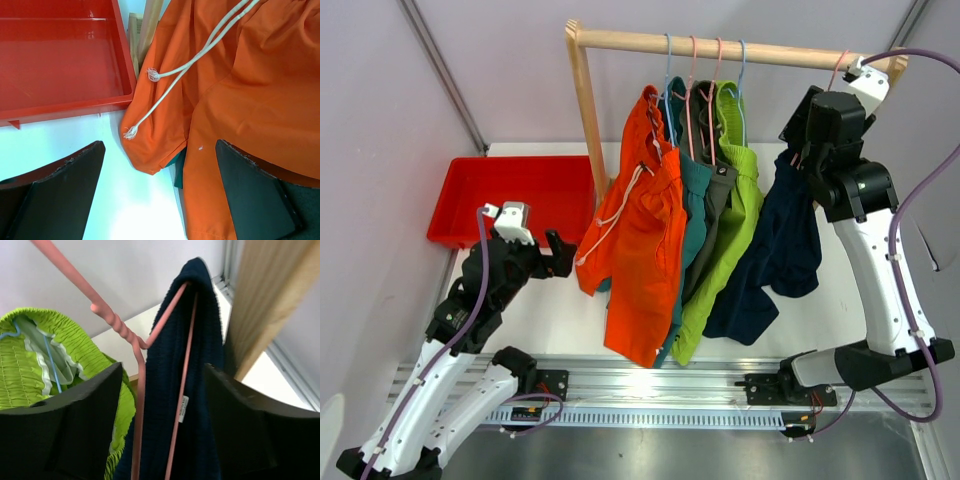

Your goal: Remove the shorts from the hanger

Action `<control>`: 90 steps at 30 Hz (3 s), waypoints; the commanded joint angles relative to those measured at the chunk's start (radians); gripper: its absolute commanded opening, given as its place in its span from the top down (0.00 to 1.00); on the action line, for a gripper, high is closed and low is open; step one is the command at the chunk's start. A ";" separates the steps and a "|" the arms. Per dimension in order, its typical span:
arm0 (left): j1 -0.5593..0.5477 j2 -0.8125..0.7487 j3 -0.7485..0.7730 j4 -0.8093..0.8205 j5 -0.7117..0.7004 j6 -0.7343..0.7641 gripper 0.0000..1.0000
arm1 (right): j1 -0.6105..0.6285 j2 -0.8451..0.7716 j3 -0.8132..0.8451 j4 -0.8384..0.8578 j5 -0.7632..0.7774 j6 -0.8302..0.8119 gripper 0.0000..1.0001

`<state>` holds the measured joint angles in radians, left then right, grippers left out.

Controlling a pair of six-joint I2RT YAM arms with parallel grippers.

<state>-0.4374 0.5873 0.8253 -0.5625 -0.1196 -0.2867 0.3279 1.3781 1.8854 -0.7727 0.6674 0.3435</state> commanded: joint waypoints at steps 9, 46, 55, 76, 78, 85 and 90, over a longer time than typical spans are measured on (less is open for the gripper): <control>-0.027 0.000 -0.003 0.030 0.001 0.014 0.01 | -0.016 0.012 0.024 0.050 -0.101 0.029 1.00; -0.383 0.278 0.361 0.118 0.158 0.026 0.01 | -0.122 -0.200 -0.227 0.207 -0.515 0.031 1.00; -0.383 0.227 0.245 0.118 0.126 0.037 0.01 | -0.156 -0.168 -0.189 0.147 -0.531 0.040 0.07; -0.383 0.194 0.152 0.174 0.140 0.024 0.01 | -0.150 -0.228 -0.083 -0.011 -0.641 0.149 0.61; -0.383 0.189 0.147 0.173 0.140 0.023 0.01 | -0.145 -0.235 -0.101 0.003 -0.647 0.160 0.81; -0.383 0.167 0.149 0.159 0.166 0.020 0.01 | -0.142 -0.264 -0.167 0.032 -0.650 0.169 1.00; -0.426 0.230 0.302 0.122 0.294 0.000 0.01 | -0.142 -0.284 -0.155 0.039 -0.657 0.180 1.00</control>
<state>-0.8246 0.7902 1.0130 -0.4580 0.0895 -0.2634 0.1791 1.1156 1.7123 -0.7376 0.0460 0.5053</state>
